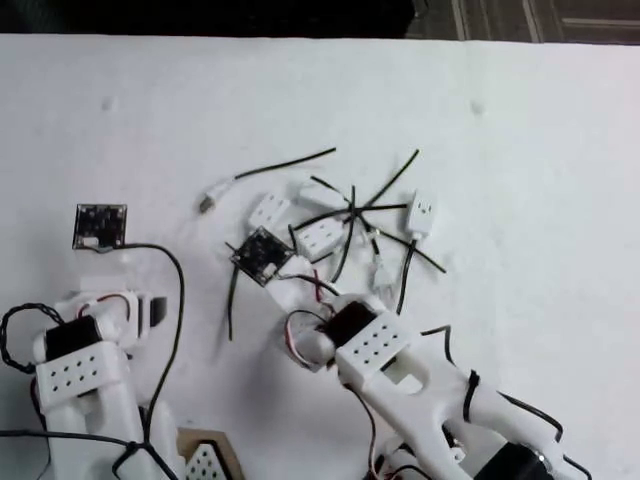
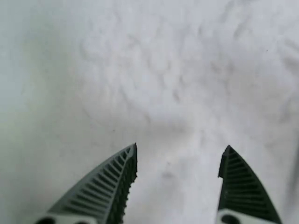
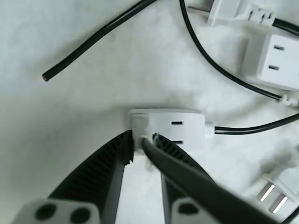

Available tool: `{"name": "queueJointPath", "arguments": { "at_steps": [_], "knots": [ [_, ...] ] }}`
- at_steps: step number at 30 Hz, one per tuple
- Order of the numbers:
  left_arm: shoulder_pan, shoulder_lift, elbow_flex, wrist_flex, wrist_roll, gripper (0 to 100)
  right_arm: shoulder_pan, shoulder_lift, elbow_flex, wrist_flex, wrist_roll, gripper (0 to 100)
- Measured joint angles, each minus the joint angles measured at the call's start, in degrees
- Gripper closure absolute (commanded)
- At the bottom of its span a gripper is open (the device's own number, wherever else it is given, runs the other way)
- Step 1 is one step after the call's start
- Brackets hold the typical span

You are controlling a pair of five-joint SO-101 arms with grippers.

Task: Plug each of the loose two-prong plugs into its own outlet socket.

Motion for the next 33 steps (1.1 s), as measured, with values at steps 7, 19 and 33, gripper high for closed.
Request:
{"name": "queueJointPath", "arguments": {
  "at_steps": [7,19,33],
  "knots": [
    [0.00,0.00,0.00,0.00,0.00,72,0.00,0.53,0.00,0.09,4.13,98.1],
    [0.00,0.00,0.00,0.00,0.00,72,-0.18,0.88,-1.85,1.41,4.40,95.5],
    [6.07,0.00,0.18,0.44,0.00,72,-3.96,-7.82,-16.79,29.01,-2.81,74.0]
  ]
}}
